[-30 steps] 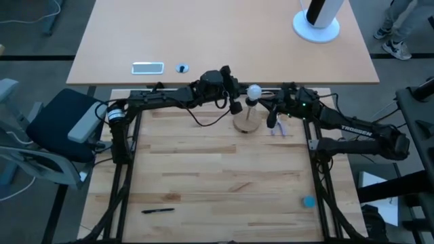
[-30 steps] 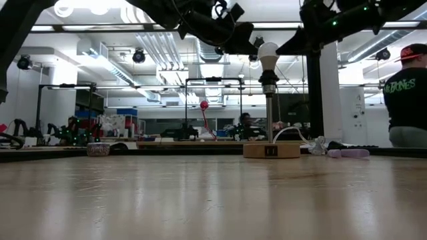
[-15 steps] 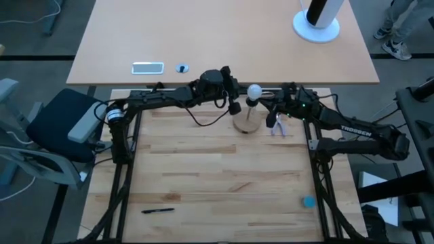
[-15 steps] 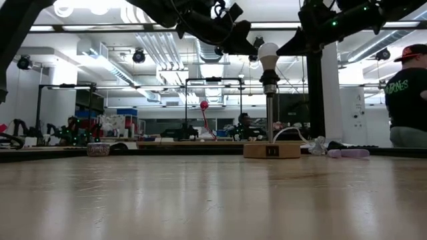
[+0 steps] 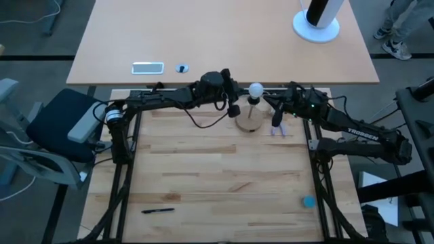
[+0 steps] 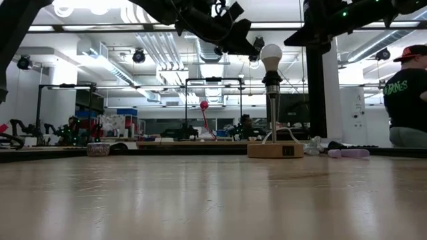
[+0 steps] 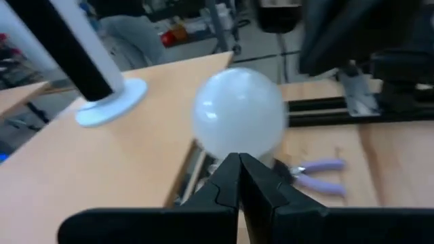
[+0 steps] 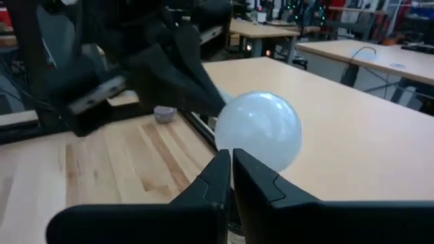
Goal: Screw lightbulb
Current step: Remove the lightbulb from the lamp
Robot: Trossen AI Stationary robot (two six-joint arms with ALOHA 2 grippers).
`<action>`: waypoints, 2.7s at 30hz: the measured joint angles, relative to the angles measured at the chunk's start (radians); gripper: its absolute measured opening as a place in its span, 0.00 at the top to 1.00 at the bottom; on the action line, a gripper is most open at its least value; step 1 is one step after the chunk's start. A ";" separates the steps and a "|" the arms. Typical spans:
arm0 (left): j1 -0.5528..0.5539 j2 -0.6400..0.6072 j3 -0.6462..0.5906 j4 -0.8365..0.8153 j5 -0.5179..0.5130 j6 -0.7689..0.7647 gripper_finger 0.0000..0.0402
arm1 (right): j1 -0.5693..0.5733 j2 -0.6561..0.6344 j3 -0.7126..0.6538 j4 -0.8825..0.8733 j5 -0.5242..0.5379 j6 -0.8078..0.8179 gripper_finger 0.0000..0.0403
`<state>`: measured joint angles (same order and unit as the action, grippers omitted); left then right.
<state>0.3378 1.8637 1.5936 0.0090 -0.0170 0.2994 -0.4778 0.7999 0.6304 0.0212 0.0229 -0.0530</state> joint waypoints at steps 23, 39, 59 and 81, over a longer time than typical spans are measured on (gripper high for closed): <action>0.027 0.030 0.001 0.100 0.101 0.041 1.00 | 0.000 0.077 0.000 0.065 0.028 -0.027 0.97; 0.032 0.000 0.001 0.129 0.018 0.039 1.00 | 0.000 0.005 0.000 -0.014 0.041 -0.033 0.97; 0.088 0.067 0.001 0.193 0.191 -0.029 1.00 | -0.001 0.054 0.000 0.021 0.029 -0.051 0.97; 0.070 0.030 0.001 0.100 0.324 -0.143 1.00 | -0.004 0.025 0.000 -0.009 0.093 -0.057 0.97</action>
<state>0.4073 1.8938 1.5948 0.1095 0.3073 0.1567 -0.4816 0.8251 0.6304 0.0127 0.1160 -0.1104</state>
